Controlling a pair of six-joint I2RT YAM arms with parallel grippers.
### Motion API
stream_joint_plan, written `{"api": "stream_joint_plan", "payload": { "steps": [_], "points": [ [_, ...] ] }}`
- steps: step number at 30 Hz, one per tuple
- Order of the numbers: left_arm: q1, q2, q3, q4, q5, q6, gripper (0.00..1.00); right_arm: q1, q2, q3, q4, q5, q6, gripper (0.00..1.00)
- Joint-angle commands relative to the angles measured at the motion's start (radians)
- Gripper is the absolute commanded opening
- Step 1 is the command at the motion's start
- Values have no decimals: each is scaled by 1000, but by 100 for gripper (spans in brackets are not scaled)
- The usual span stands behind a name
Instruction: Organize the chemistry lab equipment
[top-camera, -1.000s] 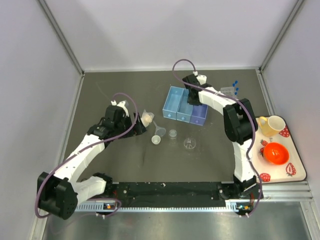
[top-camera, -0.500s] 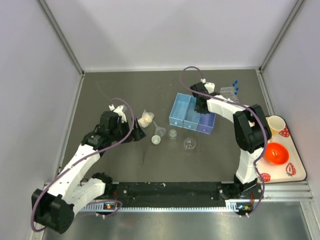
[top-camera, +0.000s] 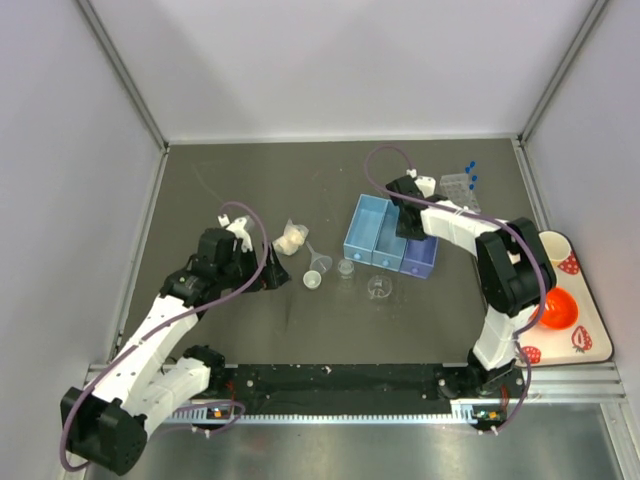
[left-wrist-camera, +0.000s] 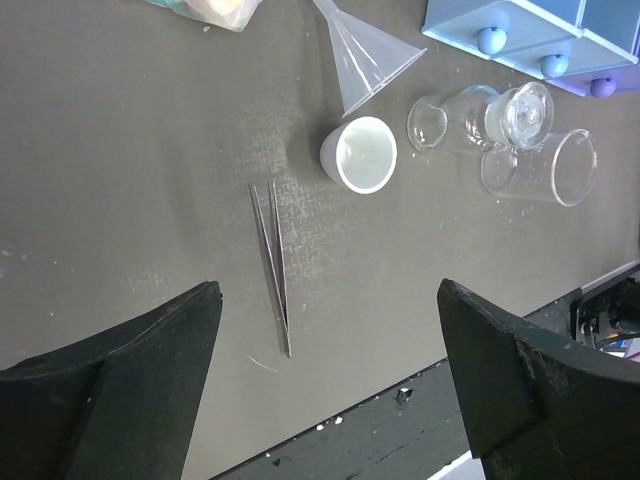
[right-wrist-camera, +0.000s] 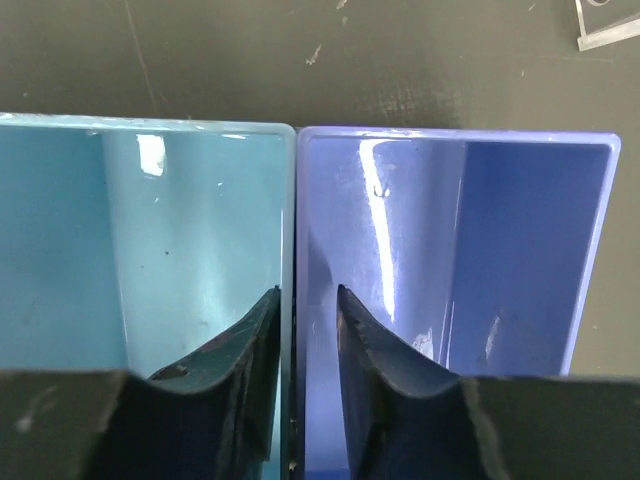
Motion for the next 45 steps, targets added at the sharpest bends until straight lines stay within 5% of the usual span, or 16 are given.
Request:
{"api": "stream_joint_plan", "payload": {
  "steps": [1,15,21,45],
  "points": [
    [-5,20,30,5,-3,28,94,9,-33,16,-60,1,-17,32],
    [-5,27,58,37,-39,13,95,114,-345,98,-189,67,-69,48],
    [-5,50,64,67,-32,7,95,195,-444,58,-212,-63,-87,50],
    [-5,60,46,106,-1,8,95,316,-580,-321,-158,-163,9,51]
  ]
}}
